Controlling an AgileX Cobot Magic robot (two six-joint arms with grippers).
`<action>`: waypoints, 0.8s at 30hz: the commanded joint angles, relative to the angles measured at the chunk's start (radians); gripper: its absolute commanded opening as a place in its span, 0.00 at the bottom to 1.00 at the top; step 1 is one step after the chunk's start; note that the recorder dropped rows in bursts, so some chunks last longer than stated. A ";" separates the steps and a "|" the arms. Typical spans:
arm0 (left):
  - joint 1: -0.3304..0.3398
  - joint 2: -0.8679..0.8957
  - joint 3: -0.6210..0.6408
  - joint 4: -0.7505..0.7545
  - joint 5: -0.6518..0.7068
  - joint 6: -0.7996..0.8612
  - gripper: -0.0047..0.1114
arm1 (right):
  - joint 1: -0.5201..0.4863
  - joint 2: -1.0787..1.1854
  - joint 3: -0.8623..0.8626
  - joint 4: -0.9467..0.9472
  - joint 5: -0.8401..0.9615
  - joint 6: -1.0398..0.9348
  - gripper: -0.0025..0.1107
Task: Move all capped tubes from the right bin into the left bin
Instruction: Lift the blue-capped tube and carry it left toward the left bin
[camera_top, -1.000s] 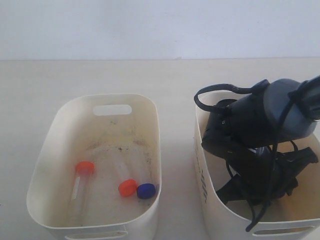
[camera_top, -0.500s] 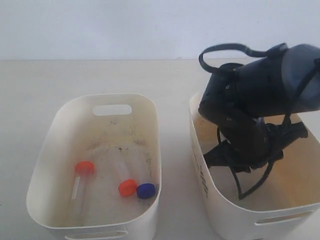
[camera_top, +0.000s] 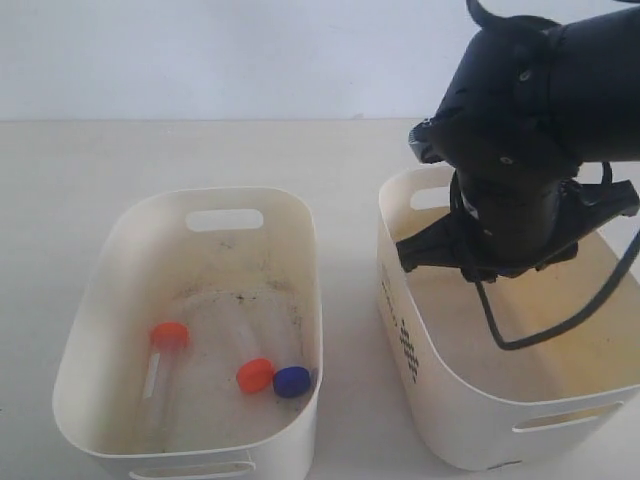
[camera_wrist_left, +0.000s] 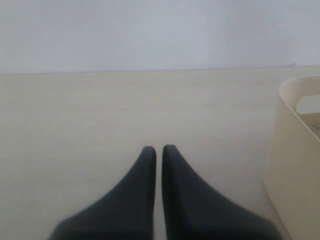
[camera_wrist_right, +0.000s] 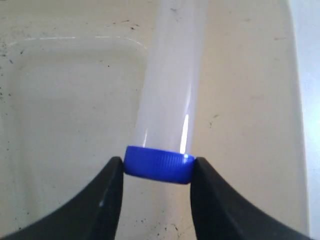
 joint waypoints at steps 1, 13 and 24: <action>0.000 0.003 -0.004 -0.006 -0.005 -0.009 0.08 | -0.008 -0.052 -0.007 -0.013 0.027 -0.009 0.02; 0.000 0.003 -0.004 -0.006 -0.009 -0.009 0.08 | -0.008 -0.372 -0.007 0.123 -0.014 -0.157 0.02; 0.000 0.003 -0.004 -0.006 -0.005 -0.009 0.08 | -0.008 -0.518 -0.007 0.349 -0.179 -0.440 0.02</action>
